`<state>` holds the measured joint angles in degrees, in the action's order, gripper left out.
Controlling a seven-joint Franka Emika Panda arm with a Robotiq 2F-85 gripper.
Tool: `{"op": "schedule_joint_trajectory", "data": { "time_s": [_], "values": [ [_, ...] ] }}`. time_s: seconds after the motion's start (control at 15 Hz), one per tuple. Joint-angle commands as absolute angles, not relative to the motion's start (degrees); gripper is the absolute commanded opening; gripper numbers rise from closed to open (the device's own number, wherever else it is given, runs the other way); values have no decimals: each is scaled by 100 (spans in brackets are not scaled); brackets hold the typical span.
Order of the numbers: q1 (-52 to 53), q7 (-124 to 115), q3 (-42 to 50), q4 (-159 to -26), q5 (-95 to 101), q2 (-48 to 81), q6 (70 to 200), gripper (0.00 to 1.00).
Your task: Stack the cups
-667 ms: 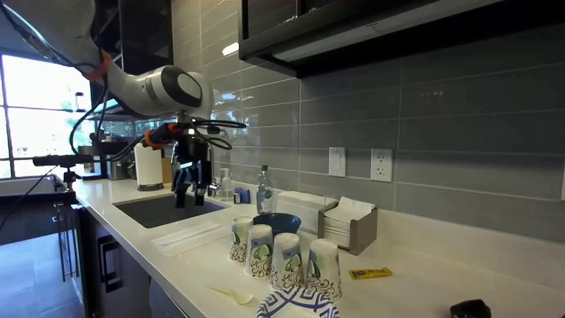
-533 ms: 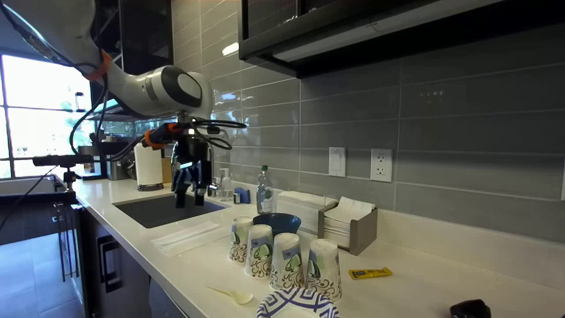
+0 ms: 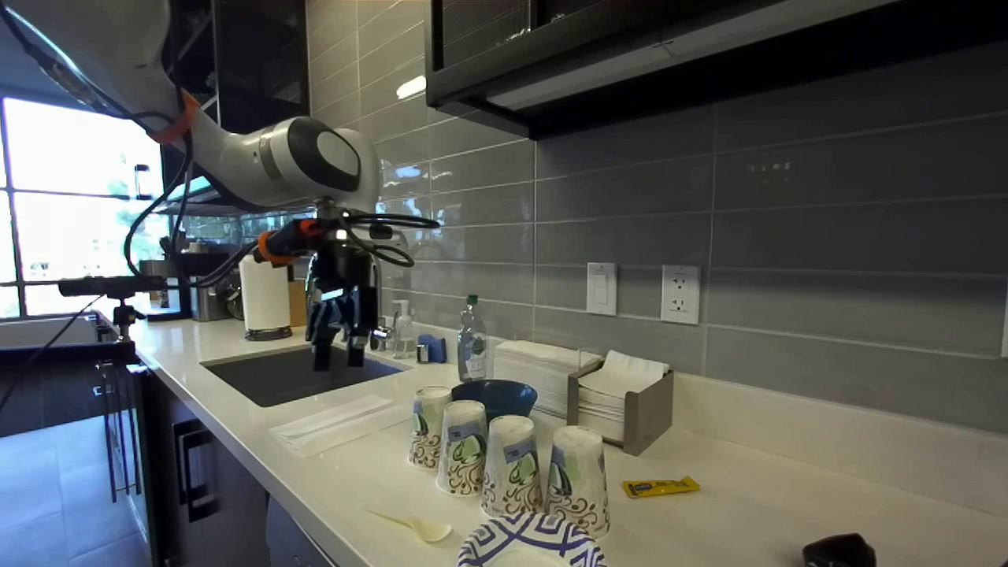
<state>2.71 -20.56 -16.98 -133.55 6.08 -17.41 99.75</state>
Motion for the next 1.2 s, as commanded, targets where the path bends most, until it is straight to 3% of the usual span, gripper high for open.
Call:
{"op": "schedule_joint_trajectory", "data": {
  "time_s": [0.0,0.47,1.13],
  "values": [
    [447,-2099,-1537,-13346,650,-1722,9962,100],
    [191,-2568,-1125,-13875,938,-1902,11827,100],
    [-214,-3225,-766,-14751,830,-2111,13365,100]
  ]
}}
